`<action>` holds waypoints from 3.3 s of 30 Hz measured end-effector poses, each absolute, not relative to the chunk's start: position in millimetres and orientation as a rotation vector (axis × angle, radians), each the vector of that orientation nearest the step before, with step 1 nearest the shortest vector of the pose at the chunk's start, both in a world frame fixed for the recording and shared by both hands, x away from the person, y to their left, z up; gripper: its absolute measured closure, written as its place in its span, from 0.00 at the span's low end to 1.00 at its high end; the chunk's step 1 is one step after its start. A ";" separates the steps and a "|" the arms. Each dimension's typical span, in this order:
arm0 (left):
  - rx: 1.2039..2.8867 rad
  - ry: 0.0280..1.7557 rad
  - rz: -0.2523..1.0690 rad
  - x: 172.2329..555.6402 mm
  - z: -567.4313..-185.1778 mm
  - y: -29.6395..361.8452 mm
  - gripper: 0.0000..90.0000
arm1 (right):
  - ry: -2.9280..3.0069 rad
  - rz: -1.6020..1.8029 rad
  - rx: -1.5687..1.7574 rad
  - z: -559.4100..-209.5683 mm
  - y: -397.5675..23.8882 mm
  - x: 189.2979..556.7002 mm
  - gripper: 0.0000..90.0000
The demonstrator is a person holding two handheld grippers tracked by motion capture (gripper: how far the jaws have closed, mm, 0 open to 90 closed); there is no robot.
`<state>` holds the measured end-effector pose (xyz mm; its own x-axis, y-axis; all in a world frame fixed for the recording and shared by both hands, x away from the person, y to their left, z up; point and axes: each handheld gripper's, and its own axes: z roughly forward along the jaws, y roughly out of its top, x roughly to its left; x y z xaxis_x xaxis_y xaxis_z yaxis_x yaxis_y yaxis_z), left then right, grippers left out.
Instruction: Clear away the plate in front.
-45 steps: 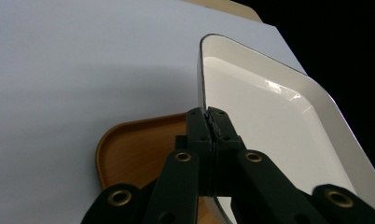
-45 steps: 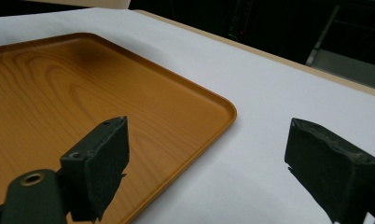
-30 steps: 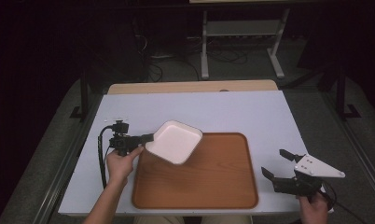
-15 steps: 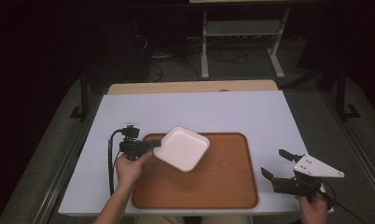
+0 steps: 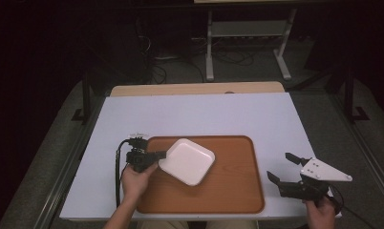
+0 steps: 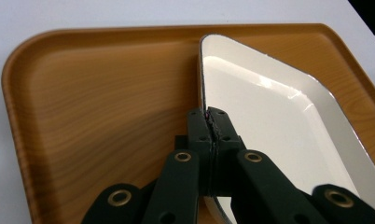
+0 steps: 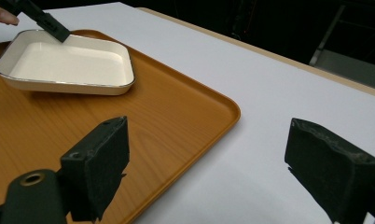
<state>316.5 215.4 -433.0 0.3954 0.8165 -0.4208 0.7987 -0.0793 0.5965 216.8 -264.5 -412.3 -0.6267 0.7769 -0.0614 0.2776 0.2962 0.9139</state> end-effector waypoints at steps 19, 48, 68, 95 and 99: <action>1.912 1.453 0.129 290.4 -440.8 209.8 0.96 | 2.074 1.298 0.930 -412.0 -264.2 216.6 0.14; 1.920 1.425 0.057 260.5 -440.0 209.0 0.85 | 2.084 1.289 0.930 -411.8 -263.6 216.4 0.14; 1.922 1.403 0.039 248.8 -439.9 202.9 0.82 | 2.089 1.284 0.927 -411.9 -263.2 216.6 0.14; 1.918 1.385 0.016 243.0 -441.3 198.1 0.79 | 2.090 1.284 0.926 -411.8 -263.0 216.6 0.14; 1.924 1.378 0.021 242.8 -441.0 198.2 0.79 | 2.090 1.283 0.925 -411.8 -263.0 216.6 0.14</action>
